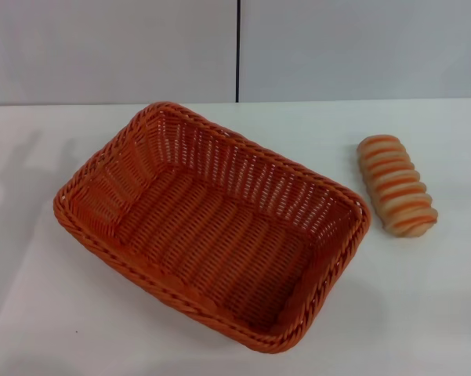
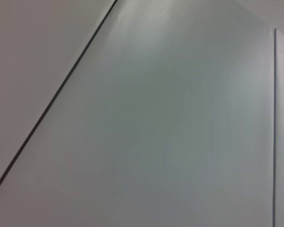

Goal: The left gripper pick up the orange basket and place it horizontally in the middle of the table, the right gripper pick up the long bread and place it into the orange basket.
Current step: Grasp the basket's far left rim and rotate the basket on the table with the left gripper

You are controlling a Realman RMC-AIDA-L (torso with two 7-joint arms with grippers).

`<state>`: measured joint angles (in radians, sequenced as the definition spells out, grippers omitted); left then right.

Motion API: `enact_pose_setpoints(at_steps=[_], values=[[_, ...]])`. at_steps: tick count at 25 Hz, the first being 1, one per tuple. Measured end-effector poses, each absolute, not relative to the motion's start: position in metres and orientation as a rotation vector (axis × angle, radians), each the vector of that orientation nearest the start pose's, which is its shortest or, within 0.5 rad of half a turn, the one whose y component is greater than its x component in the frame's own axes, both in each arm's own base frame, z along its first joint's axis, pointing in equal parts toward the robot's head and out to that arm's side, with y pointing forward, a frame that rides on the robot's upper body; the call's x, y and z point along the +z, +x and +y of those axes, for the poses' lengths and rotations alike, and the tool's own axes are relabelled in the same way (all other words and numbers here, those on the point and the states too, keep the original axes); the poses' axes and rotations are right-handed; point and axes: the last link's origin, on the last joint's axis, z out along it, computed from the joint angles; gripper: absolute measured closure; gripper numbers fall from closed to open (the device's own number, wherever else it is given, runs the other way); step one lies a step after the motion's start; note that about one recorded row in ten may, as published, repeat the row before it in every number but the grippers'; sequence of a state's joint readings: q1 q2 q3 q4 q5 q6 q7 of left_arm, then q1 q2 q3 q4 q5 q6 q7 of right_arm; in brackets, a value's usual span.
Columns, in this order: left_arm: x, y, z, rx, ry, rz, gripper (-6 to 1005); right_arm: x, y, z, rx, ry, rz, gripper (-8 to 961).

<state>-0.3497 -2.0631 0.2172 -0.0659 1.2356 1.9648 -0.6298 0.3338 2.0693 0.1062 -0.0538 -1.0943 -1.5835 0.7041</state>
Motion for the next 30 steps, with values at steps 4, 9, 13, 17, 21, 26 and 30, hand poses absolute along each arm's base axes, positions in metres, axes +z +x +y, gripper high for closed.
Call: enact_pose_setpoints(at_steps=[4, 9, 13, 17, 21, 26, 30], values=[[0.05, -0.3, 0.248, -1.475, -1.386, -0.355, 367, 0.1, 0.382, 0.262, 1.162, -0.94, 0.605, 121], [0.05, -0.3, 0.248, -1.475, -1.387, -0.355, 370, 0.099, 0.383, 0.262, 1.157, -0.939, 0.612, 121], [0.051, -0.301, 0.248, -1.474, -1.392, -0.35, 373, 0.099, 0.383, 0.262, 1.155, -0.939, 0.616, 122], [0.053, -0.301, 0.251, -1.483, -1.408, -0.362, 376, 0.099, 0.383, 0.263, 1.156, -0.939, 0.615, 122], [0.055, -0.302, 0.253, -1.487, -1.419, -0.376, 379, 0.099, 0.383, 0.261, 1.157, -0.94, 0.61, 122], [0.06, -0.303, 0.256, -1.482, -1.437, -0.357, 383, 0.101, 0.381, 0.263, 1.172, -1.006, 0.614, 121], [0.078, -0.308, 0.267, -1.501, -1.488, -0.394, 385, 0.101, 0.379, 0.265, 1.211, -1.037, 0.633, 121]])
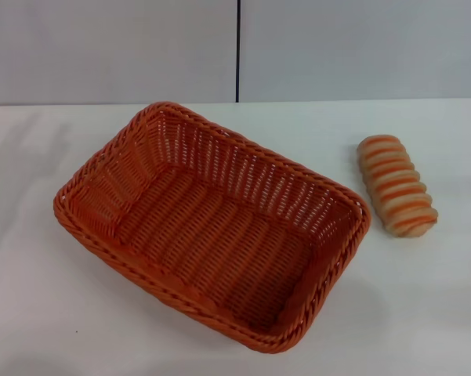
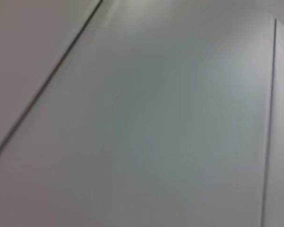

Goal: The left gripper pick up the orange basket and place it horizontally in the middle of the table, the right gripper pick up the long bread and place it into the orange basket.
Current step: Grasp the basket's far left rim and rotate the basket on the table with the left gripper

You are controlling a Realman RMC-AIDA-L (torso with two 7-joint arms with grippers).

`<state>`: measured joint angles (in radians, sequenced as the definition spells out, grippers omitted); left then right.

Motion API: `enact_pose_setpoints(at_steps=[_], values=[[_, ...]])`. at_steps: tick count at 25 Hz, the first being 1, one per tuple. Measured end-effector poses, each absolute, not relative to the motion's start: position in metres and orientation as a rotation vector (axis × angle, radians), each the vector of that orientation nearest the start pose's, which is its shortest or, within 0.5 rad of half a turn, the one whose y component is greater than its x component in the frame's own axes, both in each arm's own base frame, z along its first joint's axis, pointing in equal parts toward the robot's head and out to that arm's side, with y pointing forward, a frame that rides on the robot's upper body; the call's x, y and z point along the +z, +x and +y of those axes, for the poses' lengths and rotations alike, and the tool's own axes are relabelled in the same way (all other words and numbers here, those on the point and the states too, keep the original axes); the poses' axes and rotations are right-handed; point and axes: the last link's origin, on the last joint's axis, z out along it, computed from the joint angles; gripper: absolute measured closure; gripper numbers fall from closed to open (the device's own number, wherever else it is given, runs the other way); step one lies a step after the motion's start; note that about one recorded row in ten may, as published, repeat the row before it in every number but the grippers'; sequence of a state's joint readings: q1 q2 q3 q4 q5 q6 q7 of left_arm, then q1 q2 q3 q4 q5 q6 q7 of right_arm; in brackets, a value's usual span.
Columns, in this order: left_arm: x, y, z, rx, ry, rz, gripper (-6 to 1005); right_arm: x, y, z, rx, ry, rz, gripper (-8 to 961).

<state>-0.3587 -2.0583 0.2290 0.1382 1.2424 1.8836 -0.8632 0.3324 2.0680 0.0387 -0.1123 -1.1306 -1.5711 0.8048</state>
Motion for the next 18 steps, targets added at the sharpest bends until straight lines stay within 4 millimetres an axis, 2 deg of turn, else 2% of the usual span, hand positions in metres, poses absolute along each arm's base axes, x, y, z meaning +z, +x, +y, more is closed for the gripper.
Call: enact_pose_setpoints(at_steps=[1, 2, 6, 7, 10, 11, 12, 15, 18], values=[[0.078, -0.308, 0.267, -1.501, -1.488, -0.394, 386, 0.1, 0.379, 0.266, 1.214, -1.043, 0.636, 121], [0.1, -0.304, 0.284, -1.49, -1.673, -0.414, 387, 0.099, 0.378, 0.267, 1.223, -1.057, 0.644, 121], [0.106, -0.298, 0.292, -1.469, -1.771, -0.427, 390, 0.096, 0.376, 0.268, 1.236, -1.07, 0.657, 122], [0.121, -0.287, 0.306, -1.428, -1.925, -0.455, 390, 0.095, 0.376, 0.268, 1.238, -1.073, 0.662, 122], [0.126, -0.282, 0.31, -1.416, -1.969, -0.459, 393, 0.094, 0.376, 0.268, 1.238, -1.072, 0.665, 121], [0.129, -0.277, 0.313, -1.403, -2.017, -0.465, 393, 0.094, 0.376, 0.268, 1.237, -1.071, 0.667, 121], [0.134, -0.263, 0.322, -1.342, -2.147, -0.484, 394, 0.093, 0.378, 0.266, 1.232, -1.069, 0.675, 121], [0.133, -0.253, 0.329, -1.274, -2.242, -0.508, 396, 0.092, 0.379, 0.265, 1.227, -1.066, 0.682, 121], [0.123, -0.231, 0.346, -1.006, -2.471, -0.56, 398, 0.091, 0.38, 0.264, 1.224, -1.062, 0.689, 122]])
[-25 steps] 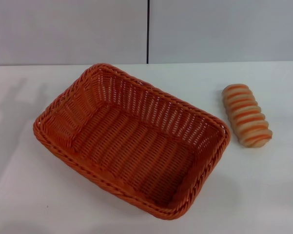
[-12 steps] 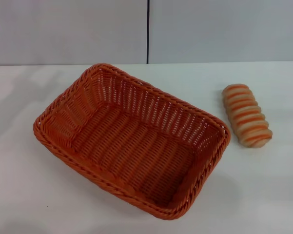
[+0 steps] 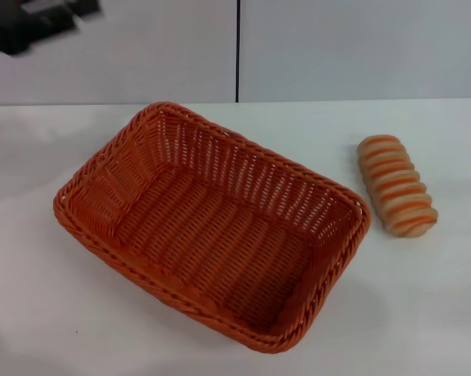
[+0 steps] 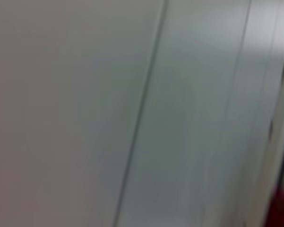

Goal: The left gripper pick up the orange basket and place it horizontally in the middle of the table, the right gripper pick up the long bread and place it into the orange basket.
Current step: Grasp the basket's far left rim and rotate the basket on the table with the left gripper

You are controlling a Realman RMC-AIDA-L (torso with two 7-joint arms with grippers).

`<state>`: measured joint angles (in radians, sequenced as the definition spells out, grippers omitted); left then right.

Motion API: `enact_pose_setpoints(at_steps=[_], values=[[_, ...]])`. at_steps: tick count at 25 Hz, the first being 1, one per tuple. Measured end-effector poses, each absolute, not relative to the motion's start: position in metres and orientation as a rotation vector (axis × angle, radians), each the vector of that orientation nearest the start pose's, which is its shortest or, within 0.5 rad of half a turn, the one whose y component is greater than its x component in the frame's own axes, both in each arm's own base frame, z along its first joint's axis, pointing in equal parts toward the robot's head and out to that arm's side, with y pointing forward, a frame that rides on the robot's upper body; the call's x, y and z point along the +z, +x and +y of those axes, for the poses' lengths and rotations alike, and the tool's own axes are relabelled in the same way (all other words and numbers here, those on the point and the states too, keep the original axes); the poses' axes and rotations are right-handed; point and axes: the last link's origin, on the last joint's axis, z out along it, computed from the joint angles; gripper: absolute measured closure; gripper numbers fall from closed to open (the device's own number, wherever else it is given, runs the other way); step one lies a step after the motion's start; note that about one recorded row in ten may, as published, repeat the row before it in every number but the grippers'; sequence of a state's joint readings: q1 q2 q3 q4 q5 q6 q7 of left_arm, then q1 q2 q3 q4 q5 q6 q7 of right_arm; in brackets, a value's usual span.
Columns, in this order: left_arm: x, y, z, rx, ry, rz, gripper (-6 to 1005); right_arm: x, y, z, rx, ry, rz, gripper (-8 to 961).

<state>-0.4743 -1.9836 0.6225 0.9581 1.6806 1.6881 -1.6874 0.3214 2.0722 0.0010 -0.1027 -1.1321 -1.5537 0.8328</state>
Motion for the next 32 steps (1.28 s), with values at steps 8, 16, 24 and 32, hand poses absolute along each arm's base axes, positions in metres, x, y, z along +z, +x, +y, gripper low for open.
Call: enact_pose_setpoints(at_steps=[8, 16, 24, 32], values=[[0.092, -0.217, 0.374, -0.666, -2.588, -0.619, 404, 0.087, 0.384, 0.257, 1.219, -1.05, 0.715, 122], [0.06, -0.22, 0.392, -0.398, -2.591, -0.616, 410, 0.086, 0.389, 0.25, 1.208, -1.034, 0.729, 122], [0.038, -0.228, 0.399, -0.279, -2.589, -0.627, 416, 0.086, 0.39, 0.248, 1.219, -1.028, 0.745, 121], [0.025, -0.234, 0.399, -0.217, -2.604, -0.65, 421, 0.086, 0.39, 0.247, 1.235, -1.024, 0.752, 121]])
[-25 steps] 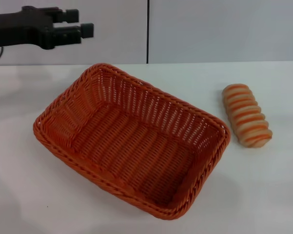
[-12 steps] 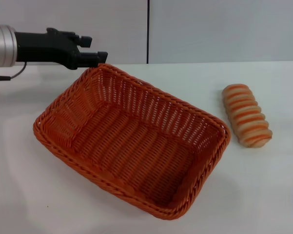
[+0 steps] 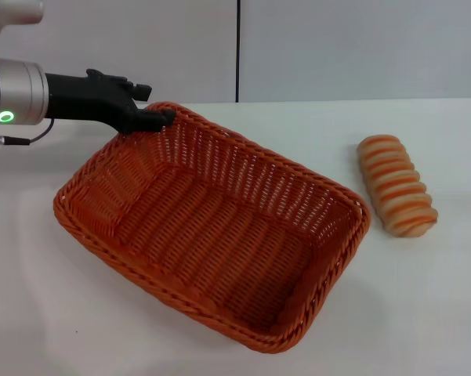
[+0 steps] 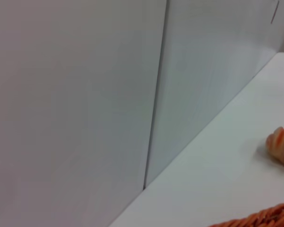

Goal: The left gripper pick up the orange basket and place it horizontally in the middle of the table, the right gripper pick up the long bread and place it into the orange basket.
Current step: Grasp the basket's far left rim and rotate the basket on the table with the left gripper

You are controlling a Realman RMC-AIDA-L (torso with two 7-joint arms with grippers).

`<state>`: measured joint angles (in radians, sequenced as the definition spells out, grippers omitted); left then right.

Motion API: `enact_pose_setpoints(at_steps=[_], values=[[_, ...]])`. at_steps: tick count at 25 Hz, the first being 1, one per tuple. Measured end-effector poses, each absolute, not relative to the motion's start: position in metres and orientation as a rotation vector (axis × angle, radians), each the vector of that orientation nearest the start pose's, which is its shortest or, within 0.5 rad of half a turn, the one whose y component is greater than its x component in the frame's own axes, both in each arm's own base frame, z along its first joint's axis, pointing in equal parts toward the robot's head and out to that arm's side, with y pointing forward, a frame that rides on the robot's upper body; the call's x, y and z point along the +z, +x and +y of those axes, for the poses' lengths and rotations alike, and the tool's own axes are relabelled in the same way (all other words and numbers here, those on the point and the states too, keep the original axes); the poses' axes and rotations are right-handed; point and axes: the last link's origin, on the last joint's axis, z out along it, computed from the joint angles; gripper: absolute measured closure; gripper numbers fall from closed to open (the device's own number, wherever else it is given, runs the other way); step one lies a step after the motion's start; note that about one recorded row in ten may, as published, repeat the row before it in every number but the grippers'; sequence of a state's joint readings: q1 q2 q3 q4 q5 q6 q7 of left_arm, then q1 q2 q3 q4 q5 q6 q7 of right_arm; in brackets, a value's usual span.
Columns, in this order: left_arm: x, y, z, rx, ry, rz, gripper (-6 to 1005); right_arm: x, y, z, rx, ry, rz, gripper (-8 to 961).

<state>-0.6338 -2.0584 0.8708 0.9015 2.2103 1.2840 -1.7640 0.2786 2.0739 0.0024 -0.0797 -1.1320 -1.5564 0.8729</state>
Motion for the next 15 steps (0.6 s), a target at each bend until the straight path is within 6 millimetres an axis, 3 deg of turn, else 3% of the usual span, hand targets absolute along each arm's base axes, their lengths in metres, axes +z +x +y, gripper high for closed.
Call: enact_pose_setpoints(at_steps=[15], values=[[0.006, -0.238, 0.397, -0.151, -2.63, -0.656, 432, 0.087, 0.389, 0.247, 1.314, -1.006, 0.792, 122]])
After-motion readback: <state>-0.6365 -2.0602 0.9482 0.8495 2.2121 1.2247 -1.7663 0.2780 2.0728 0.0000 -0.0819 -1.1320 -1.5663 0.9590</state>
